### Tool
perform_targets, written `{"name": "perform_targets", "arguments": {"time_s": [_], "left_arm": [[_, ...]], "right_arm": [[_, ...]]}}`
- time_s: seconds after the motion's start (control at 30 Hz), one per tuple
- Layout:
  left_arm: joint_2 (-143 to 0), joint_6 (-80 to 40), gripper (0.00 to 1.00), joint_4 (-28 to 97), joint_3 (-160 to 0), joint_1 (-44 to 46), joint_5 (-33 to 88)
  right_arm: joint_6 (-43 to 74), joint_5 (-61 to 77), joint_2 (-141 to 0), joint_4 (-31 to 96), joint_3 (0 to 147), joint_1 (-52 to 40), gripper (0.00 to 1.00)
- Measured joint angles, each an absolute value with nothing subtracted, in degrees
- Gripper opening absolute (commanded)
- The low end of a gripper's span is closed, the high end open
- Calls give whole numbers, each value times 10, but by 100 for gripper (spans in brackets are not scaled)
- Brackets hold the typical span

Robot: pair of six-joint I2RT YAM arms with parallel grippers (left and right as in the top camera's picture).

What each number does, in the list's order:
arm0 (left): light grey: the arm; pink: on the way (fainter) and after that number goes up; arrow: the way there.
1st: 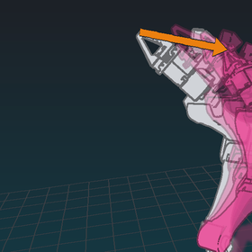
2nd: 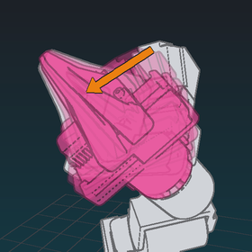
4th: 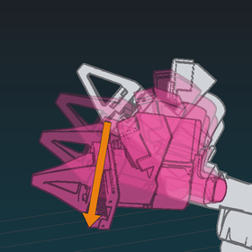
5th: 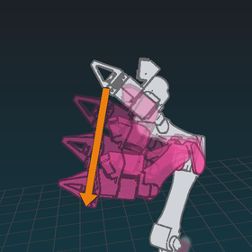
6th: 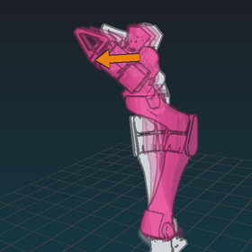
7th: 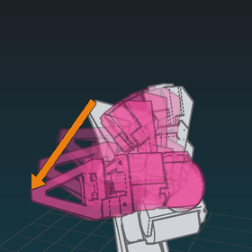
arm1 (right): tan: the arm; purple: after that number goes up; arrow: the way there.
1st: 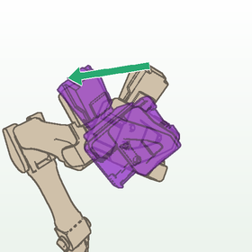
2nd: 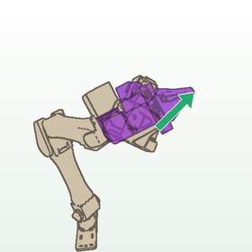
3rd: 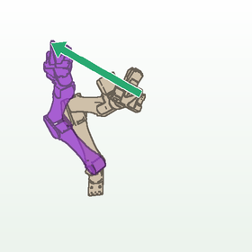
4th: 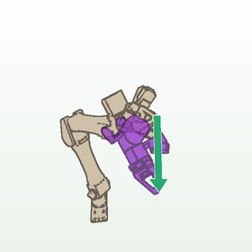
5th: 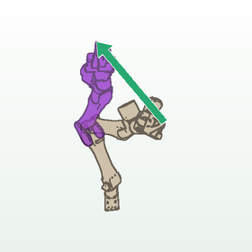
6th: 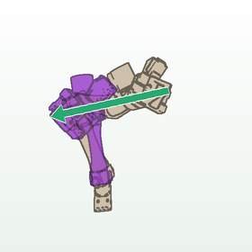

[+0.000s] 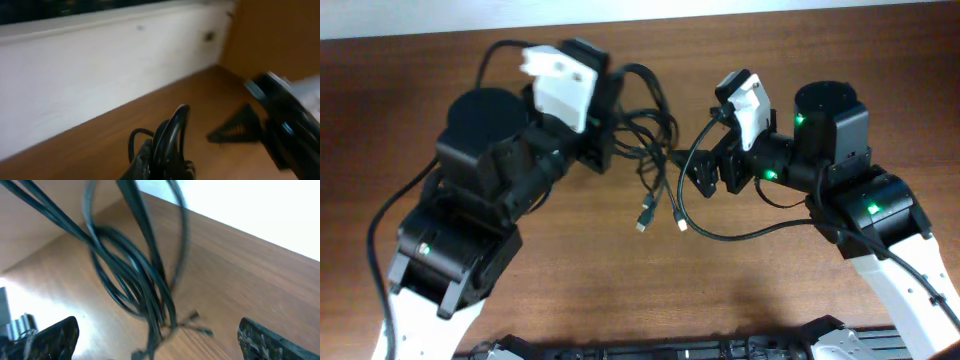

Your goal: Untangle cables

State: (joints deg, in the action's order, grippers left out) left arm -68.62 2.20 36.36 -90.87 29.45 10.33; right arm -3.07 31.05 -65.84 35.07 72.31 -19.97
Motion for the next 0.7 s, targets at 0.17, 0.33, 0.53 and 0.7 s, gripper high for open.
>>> {"name": "perform_targets", "arguments": {"time_s": [0.17, 0.33, 0.53, 0.7], "left_arm": [[-691, 95, 0, 366, -909, 295, 157], [-691, 173, 0, 367, -909, 295, 229], [-691, 261, 0, 376, -909, 295, 308], [-691, 288, 0, 376, -909, 295, 328]], "right_arm": [[-35, 364, -649, 338, 723, -200, 99], [-36, 389, -636, 332, 723, -200, 99], [-36, 400, -636, 326, 723, -200, 98], [-36, 406, -636, 325, 723, -200, 84]]}}
